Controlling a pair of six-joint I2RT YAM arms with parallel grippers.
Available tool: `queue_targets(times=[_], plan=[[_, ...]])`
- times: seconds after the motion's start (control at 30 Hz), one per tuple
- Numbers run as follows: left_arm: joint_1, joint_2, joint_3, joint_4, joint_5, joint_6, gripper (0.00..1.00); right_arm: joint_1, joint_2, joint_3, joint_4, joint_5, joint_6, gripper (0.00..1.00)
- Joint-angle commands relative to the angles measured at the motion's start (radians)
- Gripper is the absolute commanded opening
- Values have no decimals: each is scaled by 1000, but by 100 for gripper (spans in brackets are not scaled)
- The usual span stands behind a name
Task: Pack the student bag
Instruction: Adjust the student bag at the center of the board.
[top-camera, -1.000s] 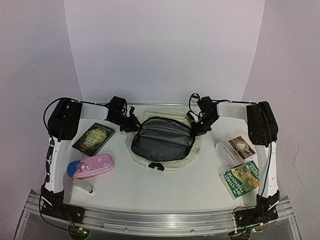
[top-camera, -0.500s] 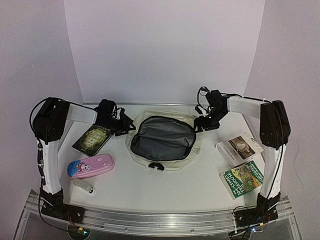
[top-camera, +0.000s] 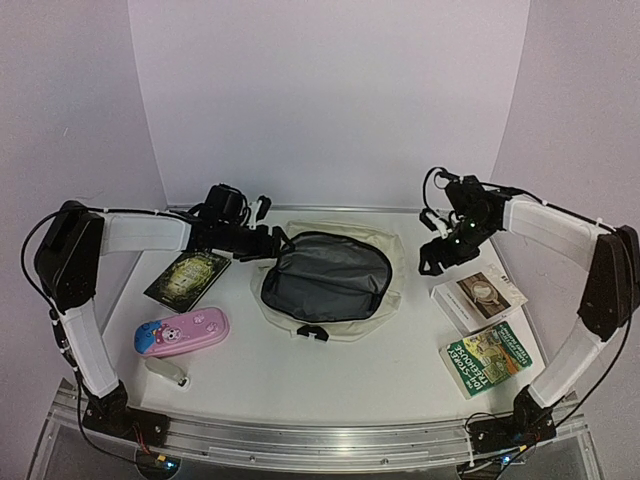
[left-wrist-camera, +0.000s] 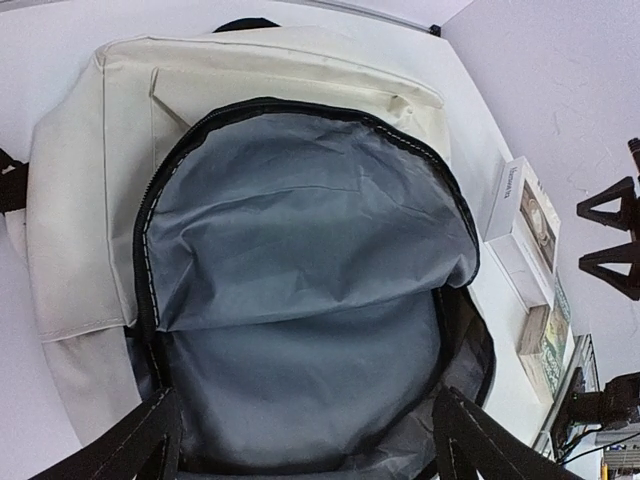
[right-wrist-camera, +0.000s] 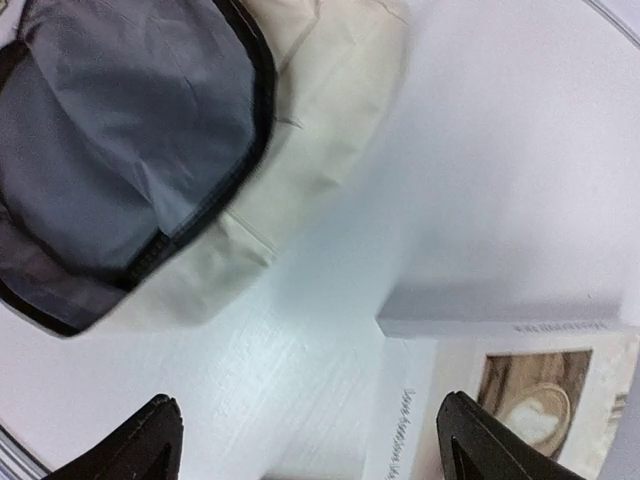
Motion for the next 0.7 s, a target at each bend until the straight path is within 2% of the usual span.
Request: queue_targets(times=[0.0,0.13,0.2,0.4,0.53,0.67], plan=[[-11,-48,-28,-30,-53,15,88,-4,-97,-126,-44,275,-61,84],[-35,-50,-44,10,-45,-13,91,-4,-124,-217,-29,340,-76,83],[-68,-26,-25,28,-34,-37,92,-17,-129,-220,-30,332,-67,87],[-203,98,103,62,-60,-66,96,-201,-62,-113,-46,244,-125,98],[-254,164,179,62,-72,-72,97,-368,43,7,-86,149,-178,98],[-273,180,198,75,-70,-78,97,-459,141,104,-124,87,-219,98]])
